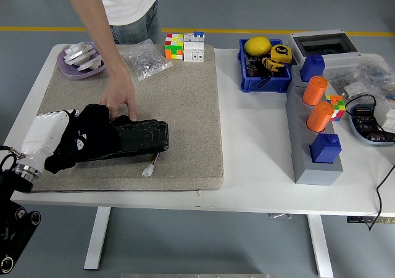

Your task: Pick the rag up,wipe the panel,place it on the desk

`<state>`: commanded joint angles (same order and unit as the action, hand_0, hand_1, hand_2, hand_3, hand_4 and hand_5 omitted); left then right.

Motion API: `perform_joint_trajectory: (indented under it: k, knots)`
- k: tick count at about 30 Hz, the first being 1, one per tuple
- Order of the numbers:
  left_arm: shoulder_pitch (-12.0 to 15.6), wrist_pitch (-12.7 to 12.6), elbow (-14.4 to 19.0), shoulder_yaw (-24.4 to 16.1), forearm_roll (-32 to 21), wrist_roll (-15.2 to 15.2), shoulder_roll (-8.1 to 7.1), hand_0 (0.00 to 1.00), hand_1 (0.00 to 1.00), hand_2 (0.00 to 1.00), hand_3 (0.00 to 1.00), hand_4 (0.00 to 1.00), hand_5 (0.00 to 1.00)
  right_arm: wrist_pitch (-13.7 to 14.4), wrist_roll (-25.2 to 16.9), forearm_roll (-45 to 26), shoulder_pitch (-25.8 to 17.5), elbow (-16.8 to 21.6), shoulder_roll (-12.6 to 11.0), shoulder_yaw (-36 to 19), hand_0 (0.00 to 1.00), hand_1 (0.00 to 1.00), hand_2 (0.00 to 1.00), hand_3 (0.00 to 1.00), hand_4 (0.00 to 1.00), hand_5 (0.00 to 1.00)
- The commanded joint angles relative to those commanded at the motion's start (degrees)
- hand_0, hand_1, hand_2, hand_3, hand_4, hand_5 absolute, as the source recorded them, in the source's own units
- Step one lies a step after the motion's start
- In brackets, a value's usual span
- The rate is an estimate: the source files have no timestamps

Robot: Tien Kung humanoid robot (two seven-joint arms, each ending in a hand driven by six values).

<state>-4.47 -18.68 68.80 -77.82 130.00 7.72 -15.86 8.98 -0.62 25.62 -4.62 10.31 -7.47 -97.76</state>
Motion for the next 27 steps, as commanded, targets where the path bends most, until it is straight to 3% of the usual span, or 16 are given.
perform_joint_trajectory:
  k: [5,12,18,27]
  knots:
    - [0.38,-0.31,0.28,-1.32,0.0,-0.43,-0.41,0.246,0.302,0.536,0.501,0.222,0.002,-0.1,-0.03,0.08,0.04,0.0,0.02,-0.1,0.761,0.638,0.677,0.606,0.998,0.493]
    - [0.04,-0.3,0.29,-0.08,0.0,-0.48,-0.35,0.247,0.302,0.536,0.501,0.227,0.002,-0.07,-0.06,0.43,0.07,0.0,-0.05,-0.48,0.762,0.639,0.676,0.608,0.998,0.495]
    - [-1.3,-0.78,0.78,3.74,0.0,-0.1,0.15,0.247,0.302,0.536,0.501,0.228,0.002,-0.09,-0.08,1.05,0.16,0.0,-0.16,-0.89,0.761,0.639,0.677,0.607,0.998,0.497]
    - [-3.78,-0.04,2.67,11.54,0.0,-1.08,-0.81,0.248,0.303,0.537,0.502,0.242,0.002,-0.01,-0.02,0.96,0.24,0.0,-0.35,-0.7,0.762,0.637,0.677,0.608,0.998,0.498]
